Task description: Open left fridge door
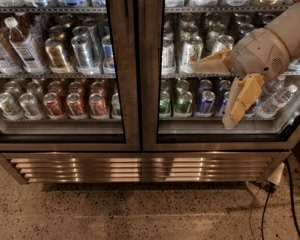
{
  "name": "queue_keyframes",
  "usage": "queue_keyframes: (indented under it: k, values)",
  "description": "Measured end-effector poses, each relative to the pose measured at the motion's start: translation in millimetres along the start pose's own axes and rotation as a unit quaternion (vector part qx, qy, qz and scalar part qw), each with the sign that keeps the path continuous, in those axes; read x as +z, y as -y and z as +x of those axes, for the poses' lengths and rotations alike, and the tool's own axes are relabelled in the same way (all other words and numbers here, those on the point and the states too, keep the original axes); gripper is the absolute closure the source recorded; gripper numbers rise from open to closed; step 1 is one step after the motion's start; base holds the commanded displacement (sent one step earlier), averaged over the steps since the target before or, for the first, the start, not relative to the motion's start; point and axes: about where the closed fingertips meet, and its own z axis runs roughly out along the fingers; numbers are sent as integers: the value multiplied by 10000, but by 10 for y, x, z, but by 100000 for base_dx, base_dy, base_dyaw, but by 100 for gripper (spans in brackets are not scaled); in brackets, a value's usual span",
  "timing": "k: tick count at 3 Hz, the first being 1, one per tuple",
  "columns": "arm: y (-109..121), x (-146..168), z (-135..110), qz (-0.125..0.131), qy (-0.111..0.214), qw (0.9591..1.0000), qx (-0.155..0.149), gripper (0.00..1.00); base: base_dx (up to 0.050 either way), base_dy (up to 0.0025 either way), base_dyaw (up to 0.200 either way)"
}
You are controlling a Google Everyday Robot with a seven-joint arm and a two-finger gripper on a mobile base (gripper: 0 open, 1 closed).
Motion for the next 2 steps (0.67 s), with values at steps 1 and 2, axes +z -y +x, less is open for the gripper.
queue_keyframes:
  k: [1, 2]
  values:
    - [-4, 32, -230, -410, 1202, 9913, -355, 0, 0, 0, 0]
    - [-12, -36, -463, -697, 2347, 9677, -599, 0, 0, 0, 0]
